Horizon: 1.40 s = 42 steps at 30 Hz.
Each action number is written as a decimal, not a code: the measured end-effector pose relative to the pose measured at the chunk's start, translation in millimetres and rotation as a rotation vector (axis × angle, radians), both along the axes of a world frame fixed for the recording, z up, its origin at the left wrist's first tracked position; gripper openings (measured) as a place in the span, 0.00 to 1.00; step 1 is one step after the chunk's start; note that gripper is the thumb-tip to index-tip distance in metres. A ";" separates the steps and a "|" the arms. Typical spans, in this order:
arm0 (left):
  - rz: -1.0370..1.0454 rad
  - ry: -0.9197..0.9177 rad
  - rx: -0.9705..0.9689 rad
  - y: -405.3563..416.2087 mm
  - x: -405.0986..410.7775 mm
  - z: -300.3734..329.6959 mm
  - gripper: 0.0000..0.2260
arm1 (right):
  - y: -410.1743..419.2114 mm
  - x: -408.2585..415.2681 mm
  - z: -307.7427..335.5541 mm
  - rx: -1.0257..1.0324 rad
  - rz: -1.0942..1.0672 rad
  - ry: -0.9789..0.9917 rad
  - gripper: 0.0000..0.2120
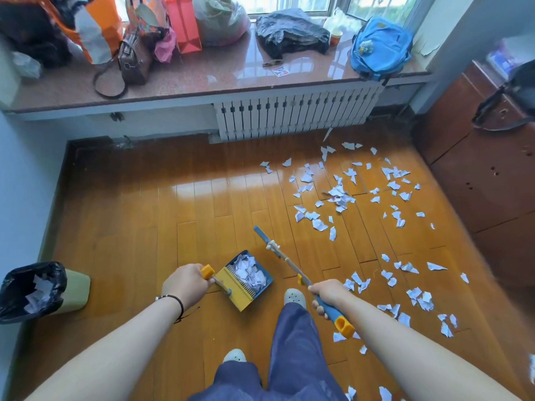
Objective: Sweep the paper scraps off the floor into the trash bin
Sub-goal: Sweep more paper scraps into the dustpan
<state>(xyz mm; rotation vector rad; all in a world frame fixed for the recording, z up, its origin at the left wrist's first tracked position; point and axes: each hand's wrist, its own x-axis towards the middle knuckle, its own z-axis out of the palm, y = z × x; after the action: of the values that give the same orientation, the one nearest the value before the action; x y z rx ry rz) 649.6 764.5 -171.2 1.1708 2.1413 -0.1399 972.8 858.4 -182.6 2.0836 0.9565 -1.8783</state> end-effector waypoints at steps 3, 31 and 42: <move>0.021 0.004 -0.006 41.4 16.1 -2.6 0.10 | 41.7 17.7 -1.6 0.035 0.022 -0.021 0.10; 0.073 0.080 -0.094 276.4 94.3 -23.6 0.10 | 288.8 17.5 -48.9 -0.034 0.223 -0.082 0.07; 0.056 0.071 -0.097 304.4 95.3 -20.5 0.10 | 330.3 65.4 -24.7 0.115 0.142 -0.100 0.11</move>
<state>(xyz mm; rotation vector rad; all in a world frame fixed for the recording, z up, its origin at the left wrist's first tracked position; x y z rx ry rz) 744.9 1068.8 -191.7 1.0636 2.2010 -0.2607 1038.1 1188.7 -207.3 2.0879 1.1796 -1.6711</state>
